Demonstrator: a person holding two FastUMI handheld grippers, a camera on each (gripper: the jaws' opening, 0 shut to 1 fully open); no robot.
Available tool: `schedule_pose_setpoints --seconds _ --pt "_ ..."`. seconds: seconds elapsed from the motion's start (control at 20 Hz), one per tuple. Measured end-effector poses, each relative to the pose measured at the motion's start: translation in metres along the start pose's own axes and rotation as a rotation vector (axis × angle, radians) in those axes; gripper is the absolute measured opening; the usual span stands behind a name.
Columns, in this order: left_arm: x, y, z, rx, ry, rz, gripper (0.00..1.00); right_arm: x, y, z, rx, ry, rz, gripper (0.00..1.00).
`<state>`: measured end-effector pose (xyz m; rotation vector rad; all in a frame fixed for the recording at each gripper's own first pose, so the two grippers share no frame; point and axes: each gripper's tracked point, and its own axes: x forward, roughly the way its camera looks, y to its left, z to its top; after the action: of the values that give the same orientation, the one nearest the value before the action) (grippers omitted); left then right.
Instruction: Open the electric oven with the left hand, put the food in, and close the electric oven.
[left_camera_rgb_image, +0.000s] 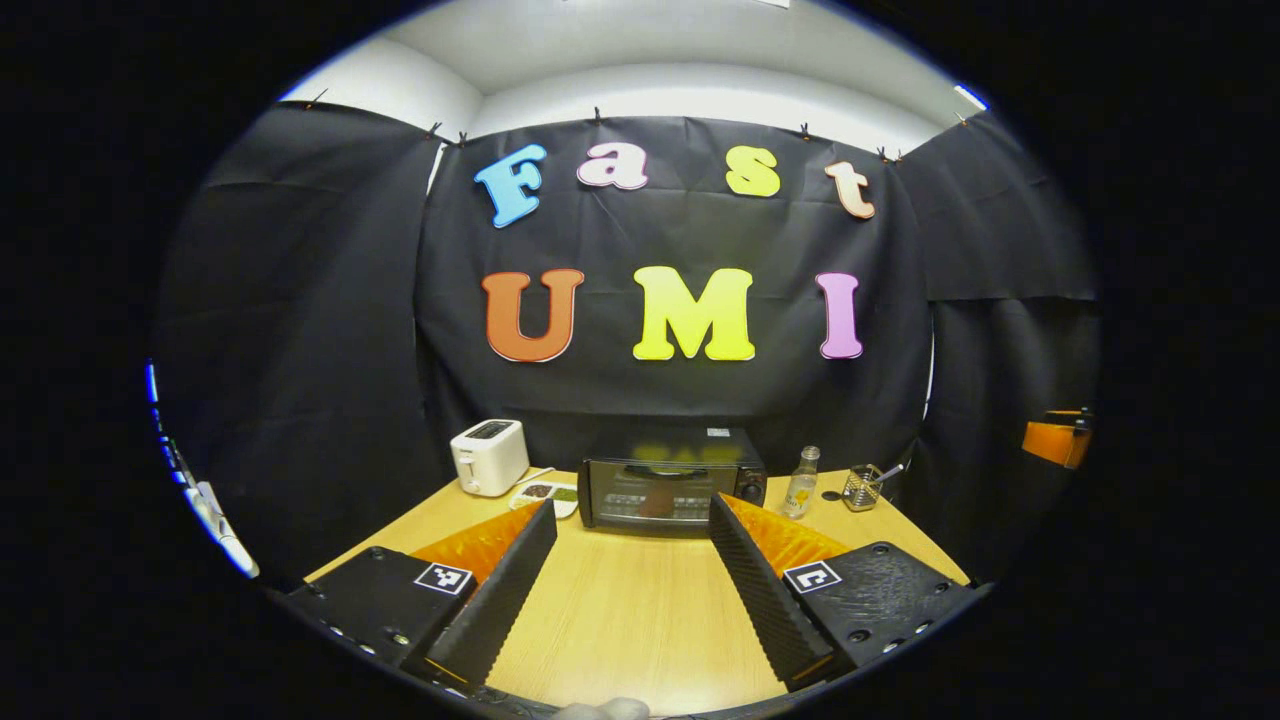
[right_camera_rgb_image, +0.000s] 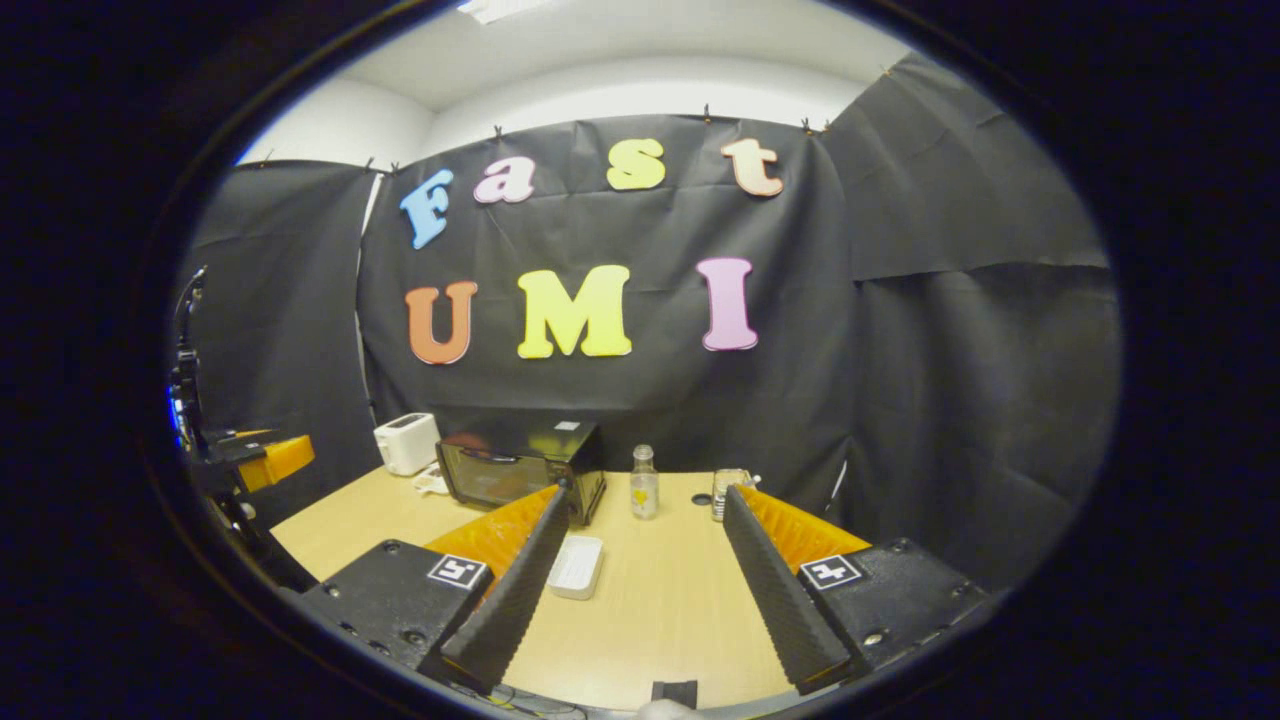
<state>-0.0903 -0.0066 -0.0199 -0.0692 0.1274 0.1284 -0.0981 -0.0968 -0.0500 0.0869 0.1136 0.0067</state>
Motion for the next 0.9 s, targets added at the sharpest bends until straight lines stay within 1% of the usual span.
schedule_pose_setpoints --seconds 0.05,0.15,0.2,0.25,0.3,0.35,0.4,0.45,0.5,0.55,0.65,0.7,0.75,0.8,0.85,0.9 --pt "-0.011 0.001 0.005 0.008 -0.014 0.015 0.97 -0.003 -0.002 -0.004 0.012 0.008 0.005 0.96" --pt "-0.025 -0.005 0.013 0.025 -0.032 0.008 0.97 -0.009 -0.005 -0.009 0.037 0.015 0.012 0.97" --pt "-0.031 -0.005 0.016 0.031 -0.041 0.009 0.97 -0.013 -0.008 -0.007 0.045 0.006 0.008 0.99" --pt "-0.034 -0.007 0.018 0.033 -0.049 0.001 0.97 -0.015 -0.010 -0.006 0.048 -0.002 0.000 0.99" --pt "-0.036 -0.010 0.020 0.031 -0.046 -0.005 0.97 -0.018 -0.012 -0.006 0.049 -0.008 -0.011 0.99" --pt "-0.037 -0.011 0.021 0.027 -0.048 -0.015 0.97 -0.021 -0.012 -0.003 0.049 -0.019 -0.019 0.96" --pt "-0.035 -0.013 0.024 0.024 -0.054 -0.029 0.97 -0.024 -0.012 0.000 0.043 -0.026 -0.032 0.99" --pt "-0.035 -0.013 0.026 0.024 -0.040 -0.035 0.97 -0.027 -0.012 0.002 0.031 -0.018 -0.046 0.99" --pt "-0.038 -0.013 0.028 0.025 -0.037 -0.043 0.97 -0.033 -0.011 0.008 0.018 -0.038 -0.052 0.99" --pt "-0.035 -0.013 0.034 0.033 -0.063 -0.056 0.98 -0.035 -0.010 0.016 0.006 -0.064 -0.059 0.99" --pt "-0.035 -0.008 0.045 0.048 -0.079 -0.057 0.97 -0.037 -0.010 0.022 0.000 -0.065 -0.078 0.99" --pt "-0.037 -0.010 0.048 0.052 -0.085 -0.069 0.97 -0.037 -0.005 0.025 0.007 -0.069 -0.077 0.96" --pt "-0.036 -0.007 0.052 0.057 -0.102 -0.067 0.97 -0.038 0.000 0.032 0.013 -0.079 -0.072 0.96" --pt "-0.034 -0.005 0.056 0.060 -0.108 -0.066 0.97 -0.037 0.003 0.034 0.010 -0.080 -0.072 0.99" --pt "-0.035 -0.005 0.056 0.056 -0.105 -0.069 0.97 -0.038 0.006 0.037 0.004 -0.083 -0.071 0.96" --pt "-0.035 -0.006 0.059 0.047 -0.109 -0.080 0.97 -0.039 0.008 0.042 0.002 -0.092 -0.072 0.99"
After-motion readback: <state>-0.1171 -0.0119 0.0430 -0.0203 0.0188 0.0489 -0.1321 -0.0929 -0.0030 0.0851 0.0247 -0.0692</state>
